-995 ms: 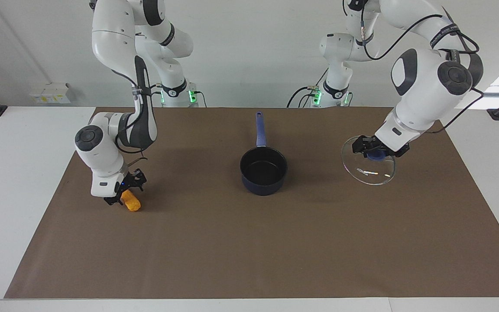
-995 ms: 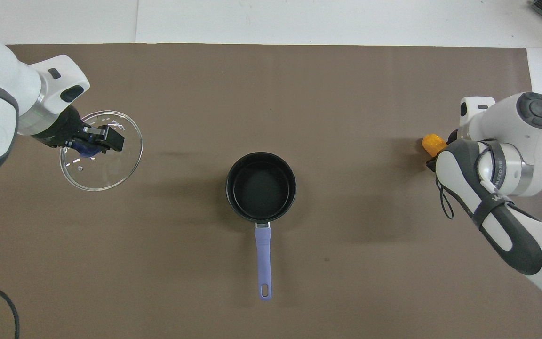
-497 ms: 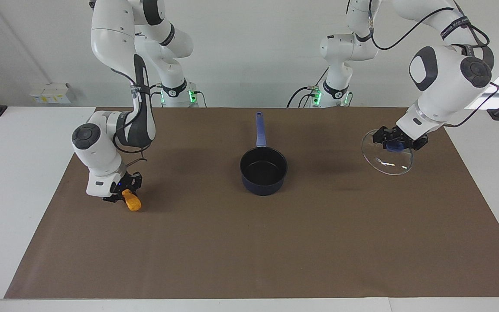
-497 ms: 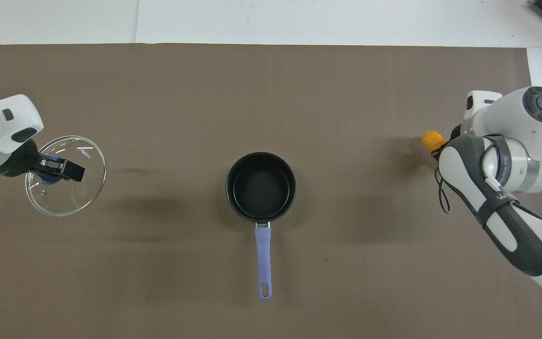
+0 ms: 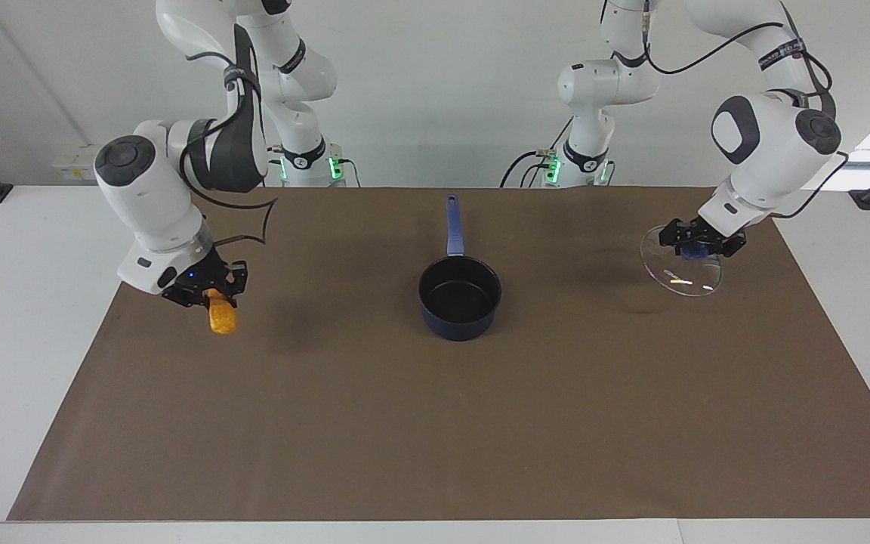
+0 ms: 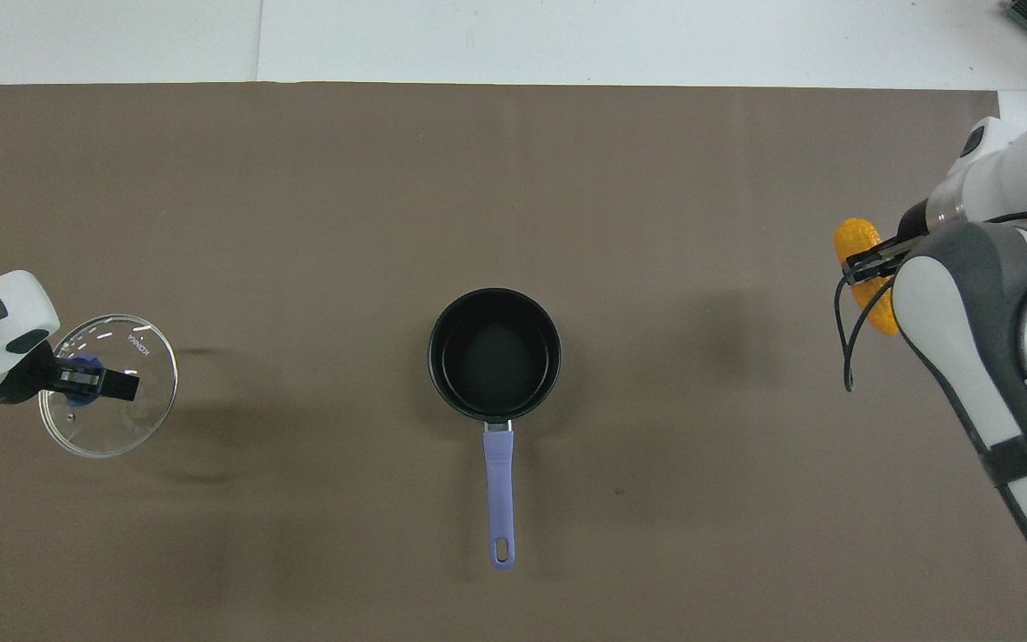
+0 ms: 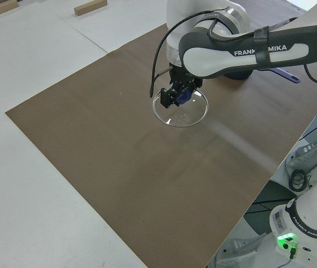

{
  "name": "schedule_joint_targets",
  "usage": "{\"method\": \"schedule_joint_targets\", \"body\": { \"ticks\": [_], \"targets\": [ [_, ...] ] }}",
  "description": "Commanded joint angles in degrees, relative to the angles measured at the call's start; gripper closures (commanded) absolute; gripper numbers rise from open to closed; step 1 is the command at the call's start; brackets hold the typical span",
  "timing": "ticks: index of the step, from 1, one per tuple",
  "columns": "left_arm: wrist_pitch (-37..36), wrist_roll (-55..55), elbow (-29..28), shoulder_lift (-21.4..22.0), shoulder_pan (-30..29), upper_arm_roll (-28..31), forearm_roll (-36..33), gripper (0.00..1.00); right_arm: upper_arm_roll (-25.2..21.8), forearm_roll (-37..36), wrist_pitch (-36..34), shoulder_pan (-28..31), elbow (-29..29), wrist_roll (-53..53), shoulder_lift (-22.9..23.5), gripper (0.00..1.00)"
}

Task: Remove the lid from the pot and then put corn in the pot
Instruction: 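Lower the lid with the left gripper while the right gripper carries corn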

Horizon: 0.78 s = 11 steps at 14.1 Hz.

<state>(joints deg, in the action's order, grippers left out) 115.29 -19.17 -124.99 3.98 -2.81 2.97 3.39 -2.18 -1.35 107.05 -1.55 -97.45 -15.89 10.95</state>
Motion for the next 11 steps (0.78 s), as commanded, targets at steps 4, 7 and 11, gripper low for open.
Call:
{"method": "schedule_joint_targets", "body": {
  "ticks": [4, 7, 11],
  "targets": [
    [13.01, -1.83, -9.03, -0.99, -3.17, -0.59, -1.02, 1.00, 1.91, 0.30, -14.57, -3.80, 10.87, 13.06, -0.22, 1.00],
    [19.16, -2.53, -11.58, -3.27, -3.17, -0.59, -1.02, 1.00, 5.33, 0.39, -13.89, -6.00, 10.97, 22.37, -0.40, 1.00],
    [20.33, -3.59, -12.12, -3.54, -3.17, -0.68, -1.54, 0.01, 7.19, 2.58, -9.59, -10.90, 10.80, 32.90, 0.56, 1.00]
  ]
}}
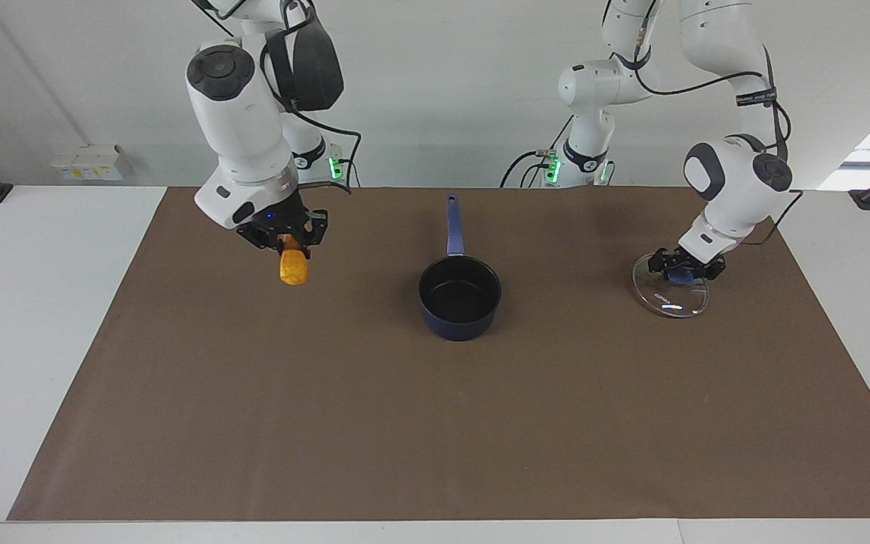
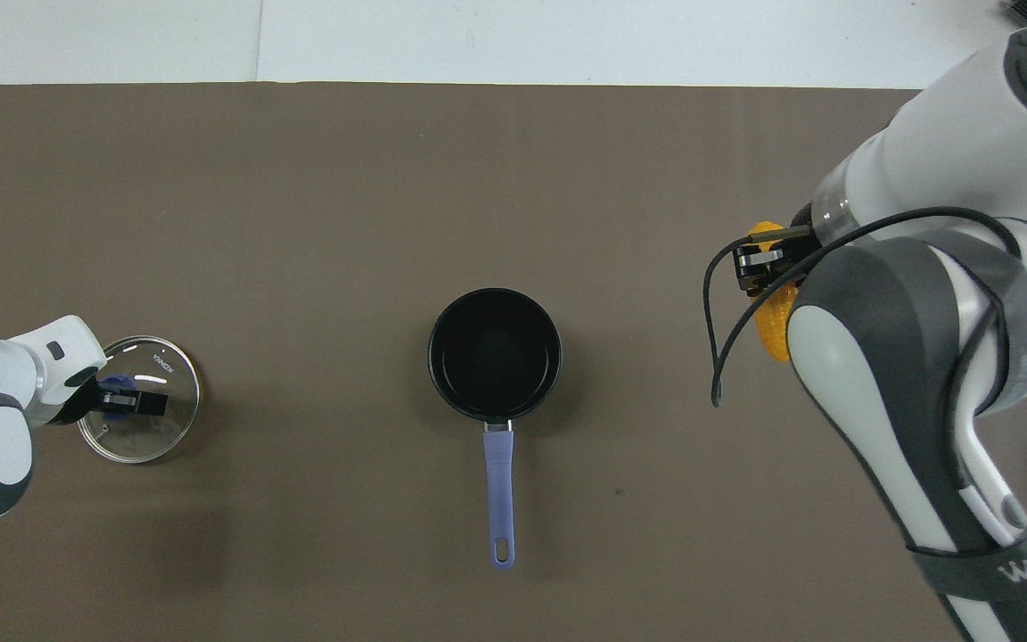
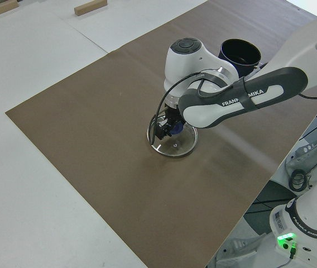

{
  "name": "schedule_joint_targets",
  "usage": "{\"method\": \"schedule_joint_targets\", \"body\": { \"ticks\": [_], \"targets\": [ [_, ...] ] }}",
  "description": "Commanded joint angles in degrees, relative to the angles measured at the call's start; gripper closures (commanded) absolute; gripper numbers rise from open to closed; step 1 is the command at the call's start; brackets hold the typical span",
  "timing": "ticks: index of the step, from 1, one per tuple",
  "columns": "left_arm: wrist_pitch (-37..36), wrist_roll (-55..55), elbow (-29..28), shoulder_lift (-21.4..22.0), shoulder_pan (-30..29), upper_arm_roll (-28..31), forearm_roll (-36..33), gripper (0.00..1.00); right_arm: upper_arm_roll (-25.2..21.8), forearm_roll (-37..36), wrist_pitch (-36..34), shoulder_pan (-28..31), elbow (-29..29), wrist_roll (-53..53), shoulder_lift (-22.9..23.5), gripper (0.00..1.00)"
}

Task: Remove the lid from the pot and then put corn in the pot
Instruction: 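Lower the lid with the left gripper while the right gripper carries corn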

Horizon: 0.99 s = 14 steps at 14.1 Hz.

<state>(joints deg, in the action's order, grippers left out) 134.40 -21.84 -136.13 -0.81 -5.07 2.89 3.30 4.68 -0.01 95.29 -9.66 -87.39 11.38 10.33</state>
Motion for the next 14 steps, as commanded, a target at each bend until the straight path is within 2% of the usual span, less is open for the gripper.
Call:
{"method": "schedule_joint_targets", "body": {
  "ticks": [1, 5, 7, 9, 14],
  "targets": [
    [1.22, -0.92, -0.89, 1.25, -0.90, -0.61, -1.54, 0.00, 0.33, 1.24, 3.57, -5.95, 0.73, 9.32, 1.88, 1.00],
    [0.52, -0.75, 0.77, 0.29, -0.90, -0.52, -1.54, 0.00, 0.42, 3.33, 11.31, -11.42, 0.38, 16.82, 4.87, 1.00],
    [-0.80, -0.57, 2.79, -0.07, -0.82, -0.61, -1.54, 0.00, 0.42, 4.05, 12.37, -13.88, 0.47, 17.70, 6.45, 1.00],
    [-4.12, 0.74, 6.21, -0.42, -0.55, -0.61, -1.54, 0.00, 0.42, 4.05, 16.75, -16.08, 0.38, 20.25, 8.56, 1.00],
    [-12.13, 8.55, 14.74, -2.00, 2.95, -0.69, -1.54, 0.00, 0.33, 3.35, 20.89, -21.00, -0.32, 22.01, 13.65, 1.00]
  ]
}}
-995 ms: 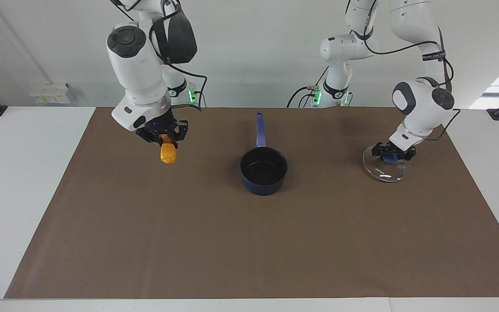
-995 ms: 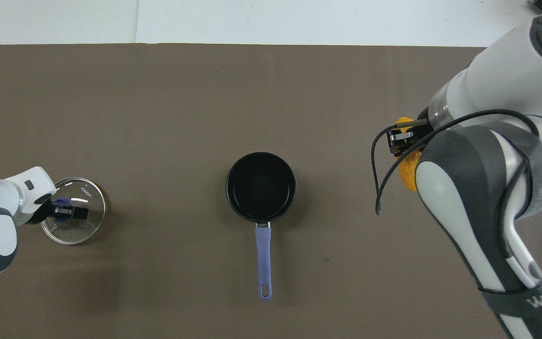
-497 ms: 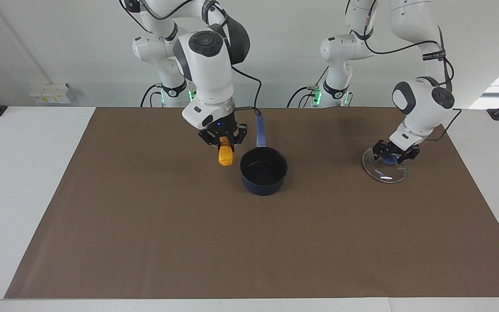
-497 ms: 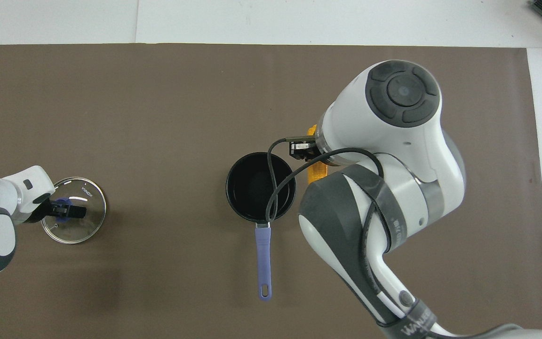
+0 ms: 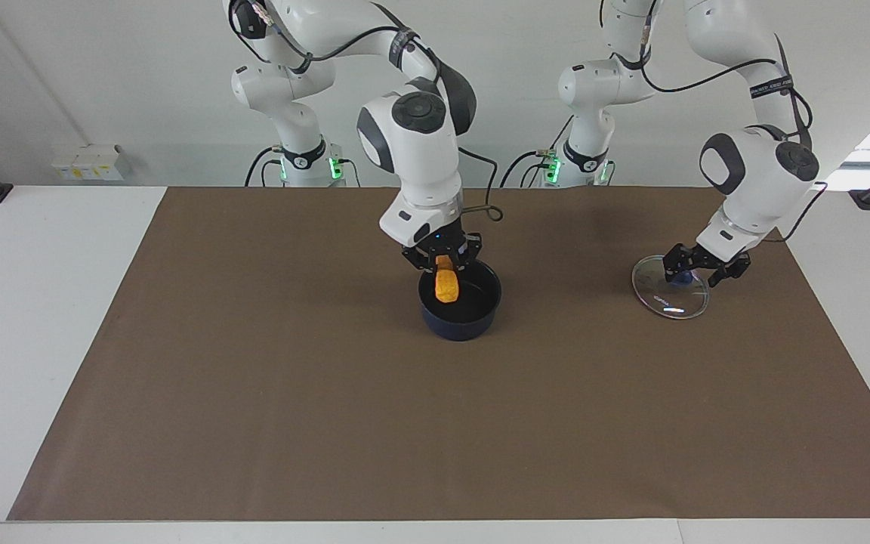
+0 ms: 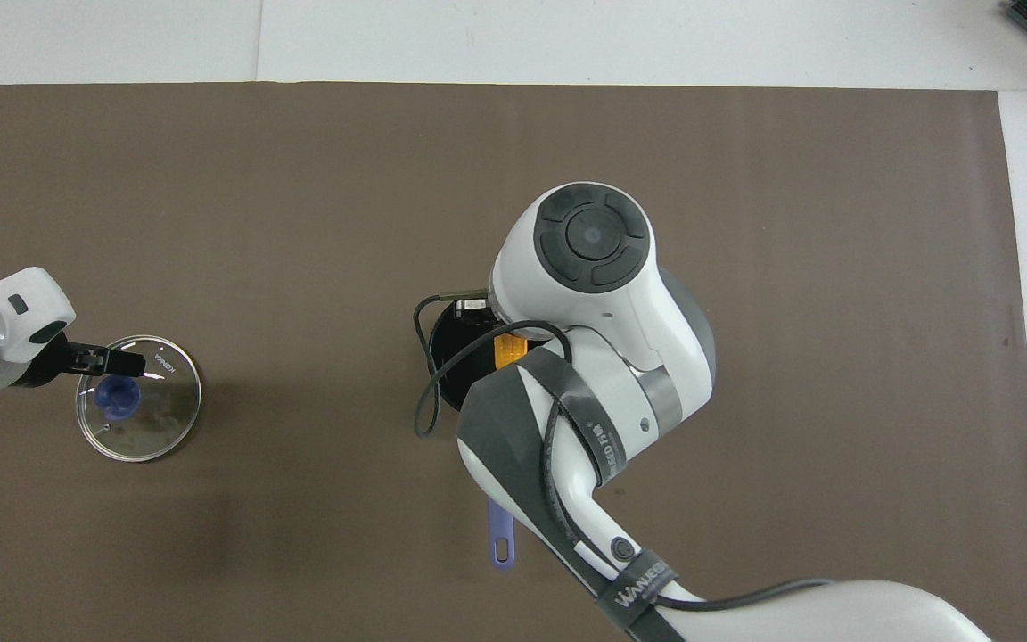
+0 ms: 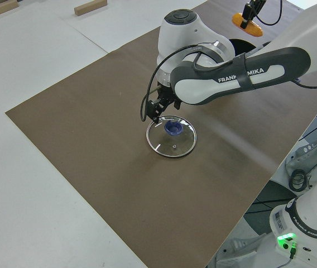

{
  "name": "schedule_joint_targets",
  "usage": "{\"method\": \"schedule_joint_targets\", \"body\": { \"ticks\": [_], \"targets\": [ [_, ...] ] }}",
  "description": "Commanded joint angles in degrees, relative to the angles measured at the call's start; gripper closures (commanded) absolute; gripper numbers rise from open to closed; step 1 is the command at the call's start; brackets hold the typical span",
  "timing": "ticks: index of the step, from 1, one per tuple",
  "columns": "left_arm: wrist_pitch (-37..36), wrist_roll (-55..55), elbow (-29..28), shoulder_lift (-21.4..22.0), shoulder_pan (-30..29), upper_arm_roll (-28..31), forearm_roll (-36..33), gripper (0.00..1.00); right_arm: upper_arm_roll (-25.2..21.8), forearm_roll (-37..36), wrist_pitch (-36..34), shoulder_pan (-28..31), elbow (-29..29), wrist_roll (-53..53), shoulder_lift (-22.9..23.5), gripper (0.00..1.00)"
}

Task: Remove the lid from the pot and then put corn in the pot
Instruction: 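Release the lid with the left gripper while the right gripper lowers corn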

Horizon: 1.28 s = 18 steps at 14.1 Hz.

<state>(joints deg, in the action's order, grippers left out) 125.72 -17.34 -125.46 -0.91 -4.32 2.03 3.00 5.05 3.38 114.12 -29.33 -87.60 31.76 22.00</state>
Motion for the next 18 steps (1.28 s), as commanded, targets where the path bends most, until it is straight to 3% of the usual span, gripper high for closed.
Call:
{"method": "schedule_joint_targets", "body": {
  "ticks": [1, 4, 9, 10, 13, 15, 18],
  "targets": [
    [-4.33, 5.98, 5.21, -1.99, 3.25, 0.17, -1.25, 0.00, -0.04, -0.39, 3.73, -1.87, -1.15, 1.98, 3.12, 1.00],
    [-6.35, 9.51, 6.89, -1.90, 6.51, 0.17, -1.33, 0.00, -0.04, -0.57, 6.98, -2.49, -5.54, 1.20, 3.75, 1.00],
    [-19.09, 11.00, 18.57, -2.69, 8.09, -0.09, -1.16, 0.00, -0.04, -0.48, 7.08, -2.31, -7.05, 0.06, 4.28, 1.00],
    [-20.76, 12.31, 20.33, -2.69, 8.97, -0.09, -1.25, 0.00, -0.04, -0.48, 7.08, -2.31, -7.05, -0.03, 4.28, 0.91],
    [-25.50, 12.59, 25.34, -2.78, 9.51, -0.27, -1.25, 0.00, -0.04, -0.13, 7.35, -1.87, -7.05, -0.82, 4.45, 0.41],
    [-29.54, 12.24, 28.85, -2.78, 9.51, -0.44, -1.33, 0.00, -0.04, -0.13, 7.70, -1.61, -6.88, -0.83, 4.45, 0.31],
    [-35.61, 12.24, 33.25, -2.52, 9.51, -0.53, -1.42, 0.00, -0.04, -0.57, 7.70, -1.08, -5.30, -0.74, 4.89, 0.00]
  ]
}}
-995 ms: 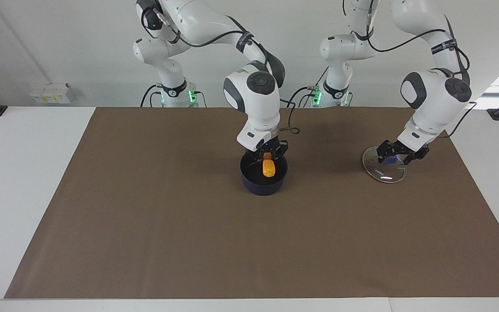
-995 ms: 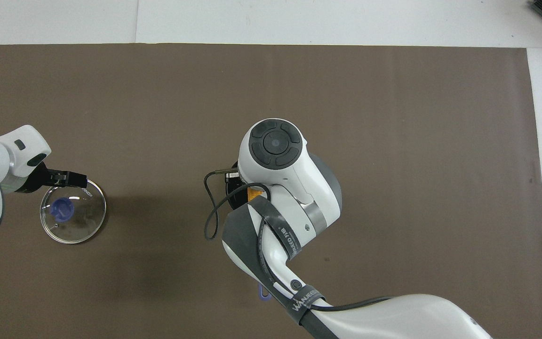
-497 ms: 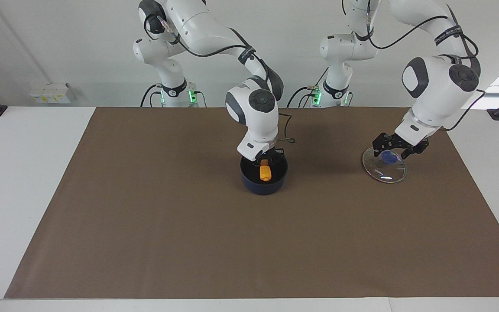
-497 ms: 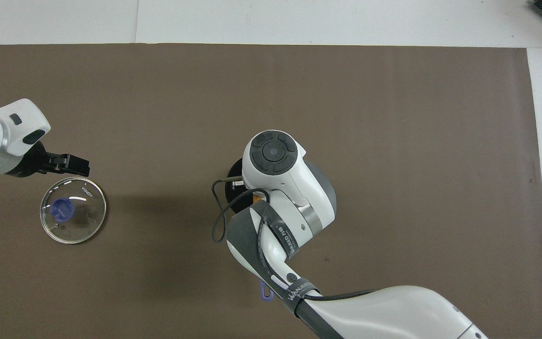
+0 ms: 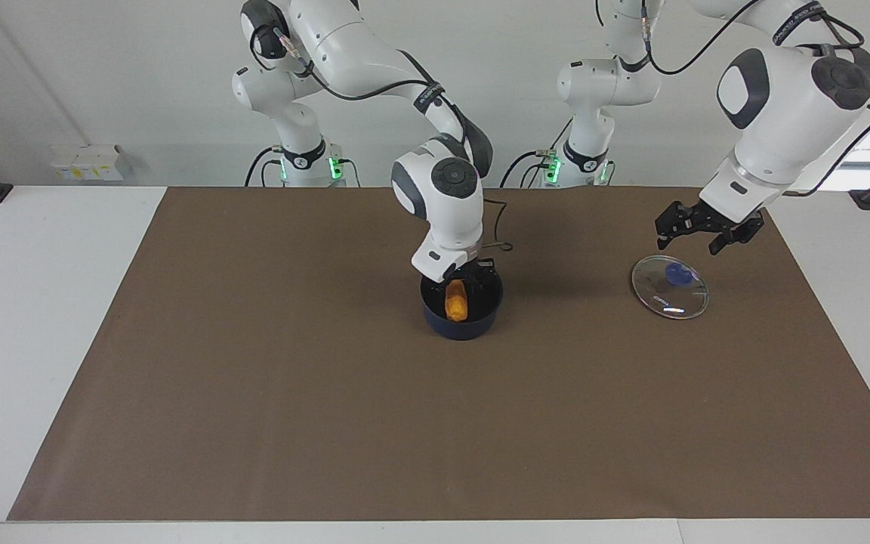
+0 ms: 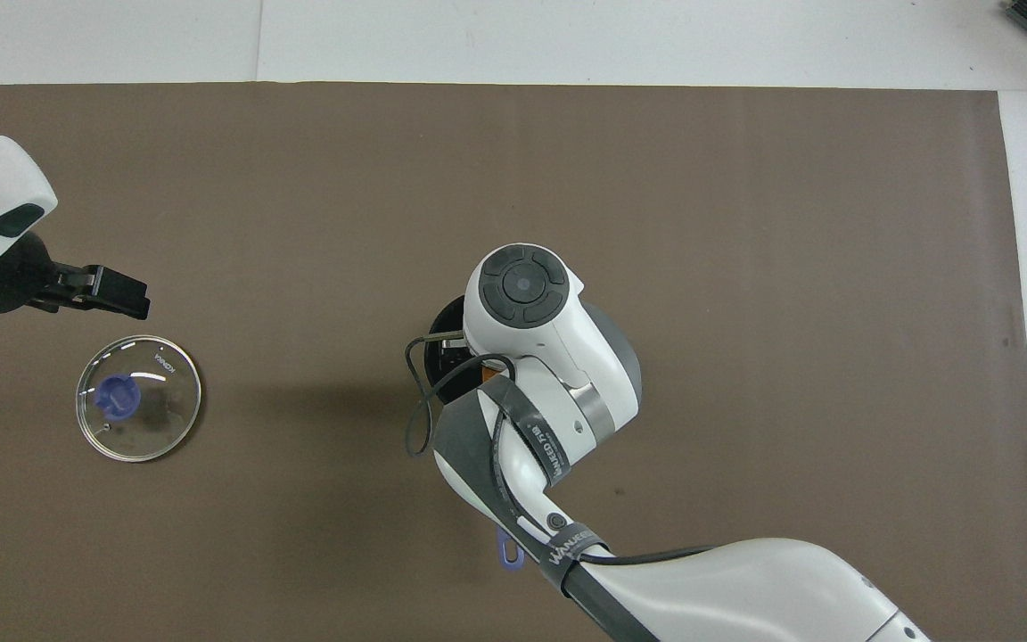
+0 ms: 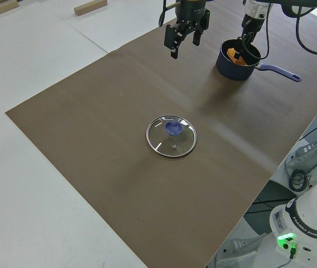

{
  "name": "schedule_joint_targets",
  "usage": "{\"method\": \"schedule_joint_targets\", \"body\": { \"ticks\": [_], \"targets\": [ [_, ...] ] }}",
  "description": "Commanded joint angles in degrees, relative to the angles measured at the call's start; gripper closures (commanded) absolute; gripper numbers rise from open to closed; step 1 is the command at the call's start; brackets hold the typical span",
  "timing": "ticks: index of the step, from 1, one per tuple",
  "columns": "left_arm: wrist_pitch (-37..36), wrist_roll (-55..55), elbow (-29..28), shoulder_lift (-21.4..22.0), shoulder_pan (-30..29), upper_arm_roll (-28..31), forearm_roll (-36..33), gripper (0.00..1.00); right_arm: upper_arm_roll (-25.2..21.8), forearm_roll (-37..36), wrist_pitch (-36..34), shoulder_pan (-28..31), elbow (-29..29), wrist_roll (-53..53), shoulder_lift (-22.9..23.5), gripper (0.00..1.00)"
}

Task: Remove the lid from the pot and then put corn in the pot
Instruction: 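Release the lid with the left gripper while the right gripper lowers corn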

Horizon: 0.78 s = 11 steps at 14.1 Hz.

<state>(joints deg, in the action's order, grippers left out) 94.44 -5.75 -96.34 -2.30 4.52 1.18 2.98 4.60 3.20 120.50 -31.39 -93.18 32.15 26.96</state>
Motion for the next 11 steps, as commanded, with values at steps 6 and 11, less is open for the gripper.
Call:
{"method": "schedule_joint_targets", "body": {
  "ticks": [6, 11],
  "targets": [
    [-14.00, 0.65, 11.78, -0.95, 0.49, 0.40, -1.22, 0.00, -0.21, -1.27, -3.59, 6.06, 0.46, -2.17, -7.08, 0.00],
    [-13.67, -2.51, 12.14, -0.25, 0.67, 0.40, -1.48, 0.00, -0.29, -1.79, -15.89, 14.85, 0.46, -9.80, -16.05, 0.00]
  ]
}}
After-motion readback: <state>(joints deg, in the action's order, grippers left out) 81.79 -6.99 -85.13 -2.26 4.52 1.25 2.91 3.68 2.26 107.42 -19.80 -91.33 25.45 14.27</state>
